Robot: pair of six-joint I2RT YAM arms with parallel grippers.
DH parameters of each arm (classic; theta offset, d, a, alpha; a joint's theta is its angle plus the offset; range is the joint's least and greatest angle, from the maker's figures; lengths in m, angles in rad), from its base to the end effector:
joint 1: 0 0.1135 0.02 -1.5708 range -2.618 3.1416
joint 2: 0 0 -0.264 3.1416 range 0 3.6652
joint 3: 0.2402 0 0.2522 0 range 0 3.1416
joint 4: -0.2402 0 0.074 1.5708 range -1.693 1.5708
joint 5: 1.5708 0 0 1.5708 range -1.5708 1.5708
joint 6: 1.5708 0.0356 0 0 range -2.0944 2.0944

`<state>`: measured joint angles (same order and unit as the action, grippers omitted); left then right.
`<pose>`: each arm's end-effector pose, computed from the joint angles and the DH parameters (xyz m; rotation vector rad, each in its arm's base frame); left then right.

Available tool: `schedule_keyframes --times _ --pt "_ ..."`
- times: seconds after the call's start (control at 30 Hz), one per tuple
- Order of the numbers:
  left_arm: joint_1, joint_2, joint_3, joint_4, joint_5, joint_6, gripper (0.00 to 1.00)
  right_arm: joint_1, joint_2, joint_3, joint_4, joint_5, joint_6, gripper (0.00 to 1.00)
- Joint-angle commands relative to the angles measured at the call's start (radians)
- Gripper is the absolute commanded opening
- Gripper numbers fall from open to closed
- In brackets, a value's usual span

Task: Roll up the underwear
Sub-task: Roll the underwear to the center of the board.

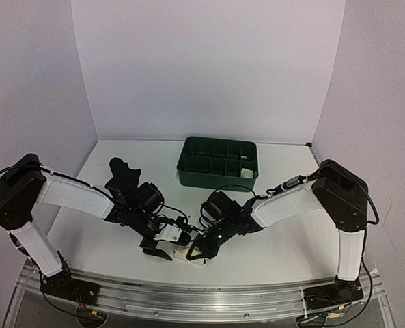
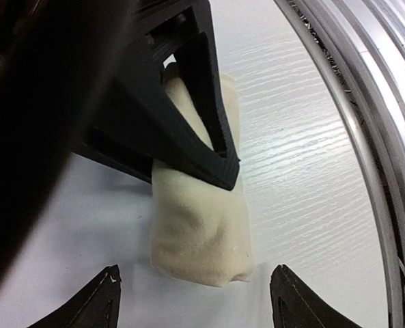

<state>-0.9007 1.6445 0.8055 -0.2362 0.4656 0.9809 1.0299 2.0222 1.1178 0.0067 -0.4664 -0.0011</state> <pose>0.1726 -0.2436 0.1416 2.1689 1.3905 -0.5832 0.1921 0.3509 0.1129 -1.4730 2.1605 0.9874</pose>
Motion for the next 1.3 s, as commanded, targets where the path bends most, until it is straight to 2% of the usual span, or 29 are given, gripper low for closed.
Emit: schedule_keyframes --times 0.0,0.17,0.37,0.47,0.53,0.6,0.67,0.73,0.93,1.03,1.13,1.2,1.27 --pt "-0.025 0.040 0.022 0.108 -0.053 0.029 0.74 -0.022 0.078 -0.004 -0.143 -0.060 0.065 0.00" --pt "-0.042 0.060 0.040 0.169 -0.055 -0.004 0.73 -0.030 0.109 0.033 -0.143 -0.101 0.094 0.00" --pt "-0.051 0.041 0.048 0.105 0.089 -0.026 0.66 -0.055 0.119 0.043 -0.132 -0.101 0.135 0.00" --pt "-0.049 0.017 0.057 0.128 0.104 -0.168 0.60 -0.065 0.109 0.042 -0.126 -0.091 0.140 0.00" --pt "-0.011 -0.044 0.055 0.135 0.133 -0.268 0.60 -0.068 0.095 0.034 -0.126 -0.071 0.141 0.00" --pt "0.026 -0.146 -0.027 0.149 0.191 -0.226 0.63 -0.068 0.094 0.029 -0.127 -0.074 0.150 0.00" --pt "0.030 -0.235 -0.114 0.183 0.206 -0.067 0.67 -0.068 0.105 0.033 -0.128 -0.092 0.160 0.00" --pt "0.016 -0.231 -0.148 0.209 0.170 0.046 0.69 -0.069 0.111 0.037 -0.128 -0.092 0.166 0.00" --pt "-0.011 -0.043 -0.010 0.189 0.077 0.044 0.72 -0.069 0.107 0.043 -0.128 -0.090 0.167 0.00" --pt "-0.036 -0.021 -0.036 0.176 0.056 0.131 0.72 -0.072 0.115 0.053 -0.129 -0.095 0.170 0.00" --pt "-0.043 0.039 -0.019 0.172 -0.012 0.129 0.71 -0.073 0.122 0.061 -0.129 -0.100 0.174 0.00" --pt "-0.044 0.085 0.017 0.163 -0.048 0.099 0.66 -0.072 0.128 0.070 -0.129 -0.103 0.175 0.00" --pt "-0.046 0.121 0.057 0.138 -0.067 0.069 0.56 -0.072 0.127 0.077 -0.129 -0.100 0.172 0.00"
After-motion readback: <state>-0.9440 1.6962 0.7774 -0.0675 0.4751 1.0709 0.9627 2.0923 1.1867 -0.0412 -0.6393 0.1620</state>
